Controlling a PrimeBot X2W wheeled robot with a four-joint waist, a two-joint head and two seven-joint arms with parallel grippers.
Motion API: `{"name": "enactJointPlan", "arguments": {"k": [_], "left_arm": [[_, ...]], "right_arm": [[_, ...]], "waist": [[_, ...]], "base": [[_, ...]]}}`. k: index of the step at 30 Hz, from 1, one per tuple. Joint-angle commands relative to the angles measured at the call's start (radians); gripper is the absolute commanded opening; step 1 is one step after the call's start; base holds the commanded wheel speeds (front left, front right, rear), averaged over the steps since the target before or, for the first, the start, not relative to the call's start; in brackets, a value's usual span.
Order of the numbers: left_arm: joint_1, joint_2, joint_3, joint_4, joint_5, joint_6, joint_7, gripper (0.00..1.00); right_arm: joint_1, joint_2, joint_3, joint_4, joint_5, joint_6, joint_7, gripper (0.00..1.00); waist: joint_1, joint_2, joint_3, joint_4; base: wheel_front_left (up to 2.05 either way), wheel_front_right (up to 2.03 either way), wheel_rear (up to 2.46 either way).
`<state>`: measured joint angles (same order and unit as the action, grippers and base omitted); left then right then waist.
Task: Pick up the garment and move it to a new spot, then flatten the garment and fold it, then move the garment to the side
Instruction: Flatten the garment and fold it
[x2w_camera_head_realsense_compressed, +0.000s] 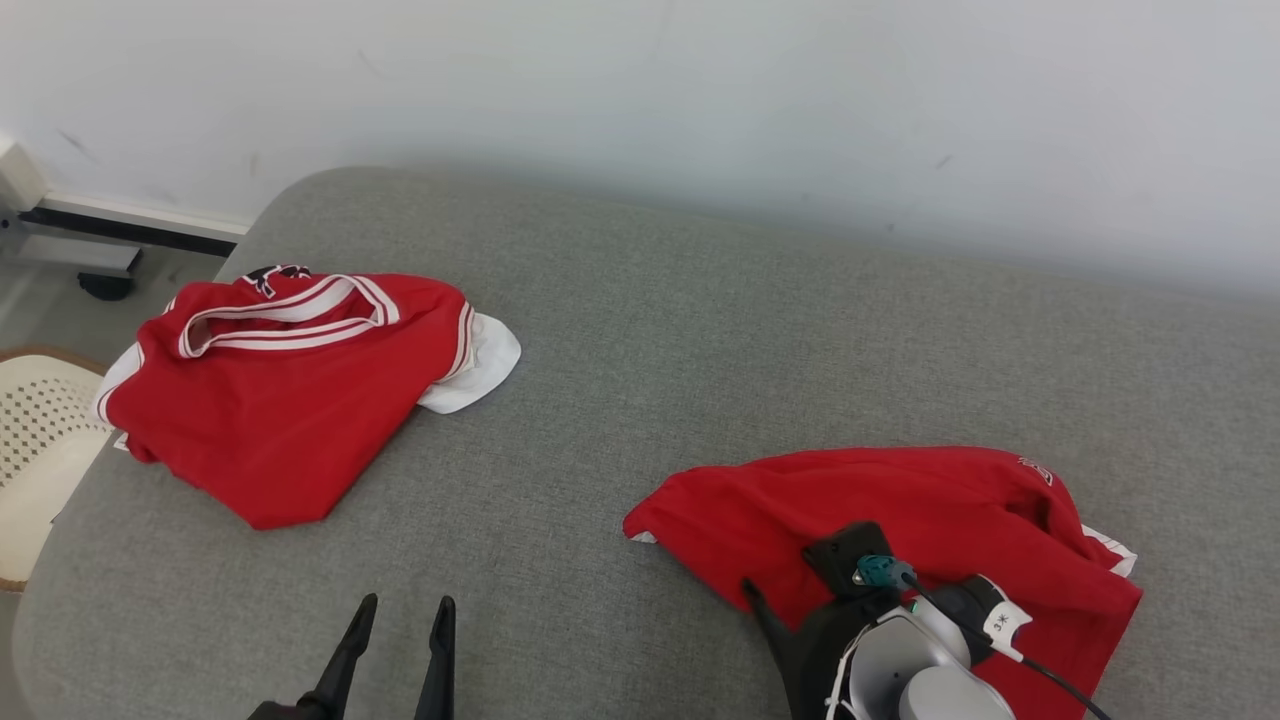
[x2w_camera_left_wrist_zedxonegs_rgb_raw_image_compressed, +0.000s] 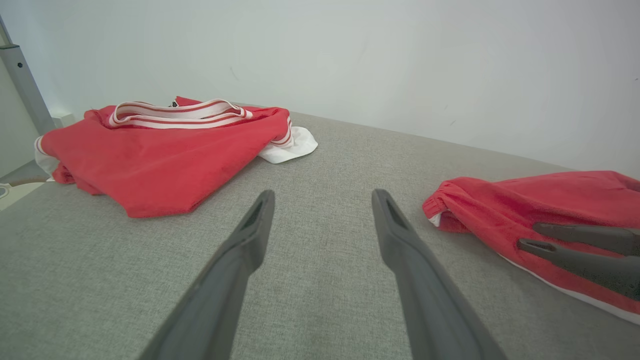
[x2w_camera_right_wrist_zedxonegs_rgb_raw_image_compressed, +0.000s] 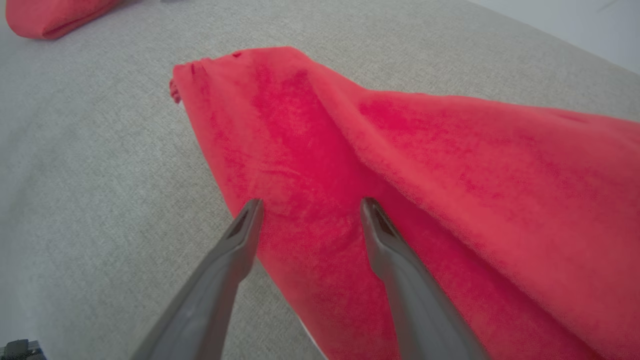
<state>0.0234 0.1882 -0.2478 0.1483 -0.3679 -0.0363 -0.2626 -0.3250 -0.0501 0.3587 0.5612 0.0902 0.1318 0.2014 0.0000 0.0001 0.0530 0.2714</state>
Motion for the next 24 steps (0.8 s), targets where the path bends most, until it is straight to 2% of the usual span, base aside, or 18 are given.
{"name": "enactJointPlan", "arguments": {"k": [1, 2, 3, 5, 12, 20, 24], "left_arm": [[0.006, -0.005, 0.003, 0.002, 0.007, -0.003, -0.003, 1.0], [0.002, -0.008, 0.003, 0.005, 0.008, -0.008, -0.003, 1.0], [-0.001, -0.012, 0.004, 0.008, 0.009, -0.009, -0.003, 1.0], [-0.006, -0.017, 0.005, 0.015, 0.012, -0.015, -0.003, 1.0], [0.004, -0.034, 0.014, 0.035, 0.025, -0.032, -0.003, 1.0], [0.015, -0.038, 0.015, 0.047, 0.033, -0.046, -0.003, 1.0], [0.016, -0.038, 0.011, 0.05, 0.037, -0.051, -0.003, 1.0]], "right_arm": [[0.006, -0.001, -0.002, -0.005, -0.013, -0.002, 0.0, 1.0], [0.001, -0.002, -0.011, -0.002, -0.019, -0.002, 0.003, 1.0], [-0.004, -0.002, -0.019, 0.001, -0.028, -0.002, 0.005, 0.84], [-0.015, -0.002, -0.035, 0.006, -0.046, -0.002, 0.005, 0.0], [-0.017, -0.003, -0.081, -0.011, -0.056, -0.002, 0.001, 0.0], [-0.047, -0.06, -0.164, -0.058, -0.071, -0.002, 0.021, 0.0], [-0.074, -0.1, -0.208, -0.043, -0.084, -0.002, 0.033, 0.0]], "waist": [[0.0, -0.0001, 0.004, 0.004], [0.0, -0.0001, 0.007, 0.009], [0.0, -0.0001, 0.009, 0.013], [0.0, -0.0001, 0.013, 0.024], [0.0, -0.0001, 0.011, 0.066], [0.0, -0.0001, 0.003, 0.101], [0.0, -0.0001, 0.007, 0.122]], "base": [[0.0, 0.0, 0.0], [0.0, 0.0, 0.0], [0.0, 0.0, 0.0], [0.0, 0.0, 0.0], [0.0, 0.0, 0.0], [0.0, 0.0, 0.0], [0.0, 0.0, 0.0]]}}
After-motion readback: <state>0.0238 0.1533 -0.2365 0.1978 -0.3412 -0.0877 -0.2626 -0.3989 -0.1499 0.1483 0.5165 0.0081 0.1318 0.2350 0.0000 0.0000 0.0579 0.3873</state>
